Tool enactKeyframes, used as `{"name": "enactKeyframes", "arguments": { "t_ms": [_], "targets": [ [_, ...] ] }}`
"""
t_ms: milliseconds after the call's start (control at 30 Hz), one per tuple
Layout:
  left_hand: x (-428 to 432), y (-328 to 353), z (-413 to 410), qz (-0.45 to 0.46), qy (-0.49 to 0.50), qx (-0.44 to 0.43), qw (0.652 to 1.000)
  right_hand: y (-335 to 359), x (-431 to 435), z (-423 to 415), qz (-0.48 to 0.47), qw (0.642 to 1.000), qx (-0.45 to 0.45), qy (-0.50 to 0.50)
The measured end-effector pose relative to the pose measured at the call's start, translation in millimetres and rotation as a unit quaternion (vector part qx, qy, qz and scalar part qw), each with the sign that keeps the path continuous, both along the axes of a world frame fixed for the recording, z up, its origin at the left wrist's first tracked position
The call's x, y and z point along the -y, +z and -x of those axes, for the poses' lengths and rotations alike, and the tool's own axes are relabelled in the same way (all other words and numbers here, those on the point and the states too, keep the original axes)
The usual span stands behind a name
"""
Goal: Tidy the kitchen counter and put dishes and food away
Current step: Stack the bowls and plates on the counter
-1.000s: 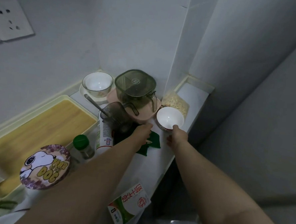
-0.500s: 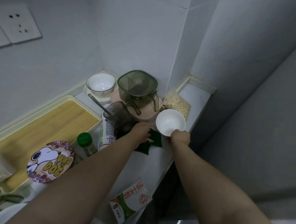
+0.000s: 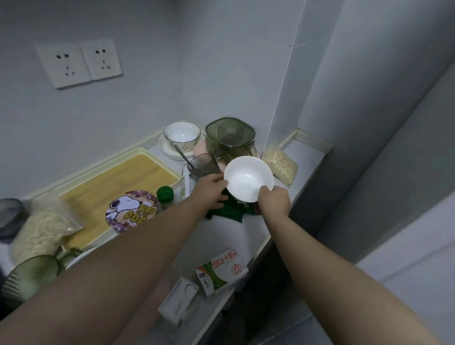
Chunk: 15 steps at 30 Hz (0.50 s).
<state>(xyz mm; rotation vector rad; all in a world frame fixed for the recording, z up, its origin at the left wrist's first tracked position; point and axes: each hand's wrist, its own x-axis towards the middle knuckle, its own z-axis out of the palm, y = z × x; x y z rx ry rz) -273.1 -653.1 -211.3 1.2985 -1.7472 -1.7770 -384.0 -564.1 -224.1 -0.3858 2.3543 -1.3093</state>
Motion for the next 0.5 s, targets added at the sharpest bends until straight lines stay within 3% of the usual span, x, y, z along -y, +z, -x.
{"name": "enactKeyframes", "arguments": {
  "t_ms": [500],
  "targets": [
    [-39.6,38.5,-143.1,0.084,0.137,-0.058,0.985,50.3,-27.2,-114.9,0.044,0.975,-0.102,0.192]
  ]
}}
